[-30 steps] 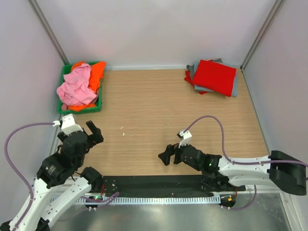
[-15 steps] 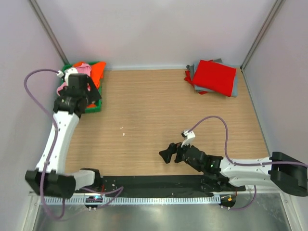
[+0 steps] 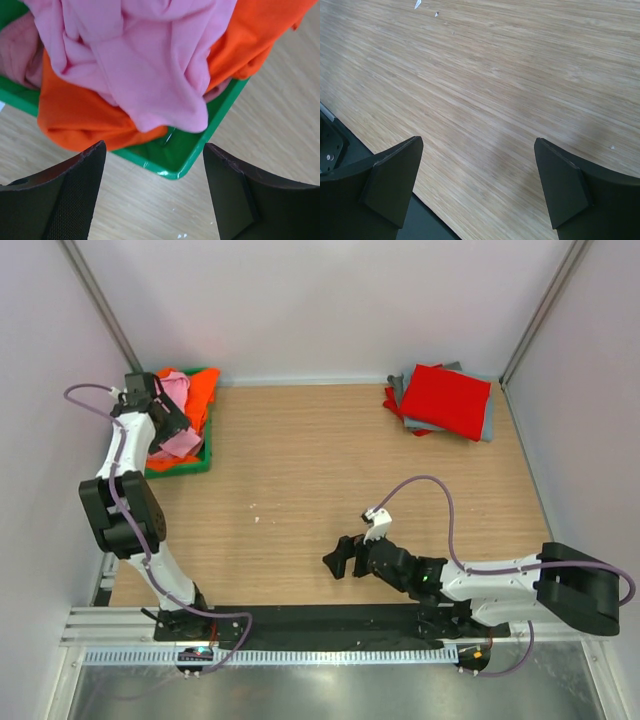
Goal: Fold and stack the t-shirts
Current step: Grab the tshirt from the pile
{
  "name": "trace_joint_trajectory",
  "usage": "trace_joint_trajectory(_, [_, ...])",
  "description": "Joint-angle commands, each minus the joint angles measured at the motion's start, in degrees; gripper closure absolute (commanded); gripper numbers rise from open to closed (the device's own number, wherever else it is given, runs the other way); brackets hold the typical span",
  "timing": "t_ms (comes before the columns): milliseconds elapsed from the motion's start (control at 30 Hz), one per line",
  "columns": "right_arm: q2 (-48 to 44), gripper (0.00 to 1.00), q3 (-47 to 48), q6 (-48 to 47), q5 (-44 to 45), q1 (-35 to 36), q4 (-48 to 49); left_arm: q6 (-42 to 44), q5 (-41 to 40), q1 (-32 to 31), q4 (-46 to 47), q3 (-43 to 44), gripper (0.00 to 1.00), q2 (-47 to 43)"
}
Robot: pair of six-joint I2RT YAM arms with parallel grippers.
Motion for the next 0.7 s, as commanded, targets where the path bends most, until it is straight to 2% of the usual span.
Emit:
trace_joint_trajectory(0, [1.76,0.00,3.16,-0.61,0.50,0.35,0.62,-0.35,1.93,1.76,4.47,5.96,0.22,1.74])
trace_joint_trajectory(367, [2.38,0.00,3.34,-0.52,0.41,0.26,0.79,-0.35,-0.44,3.44,5.52,9.65,0.23,11.58])
trace_joint_trajectory(467, [2.99,0.00,3.69,-0.70,0.59,0.26,0.71,-0.44,-1.15,3.52,5.26,11.50,0.31,14.22])
trace_joint_trajectory(567, [3.17,0.00,3.69,-0.61,0.85,0.26,0.71,-0.35,-1.50,3.44,4.91,12.65,0.43,15.80])
trace_joint_trajectory(667, [3.26,0.00,3.78,-0.52,0.85,0.26,0.53,0.00,-2.29,3.44,4.91,13.44,0.70,15.54])
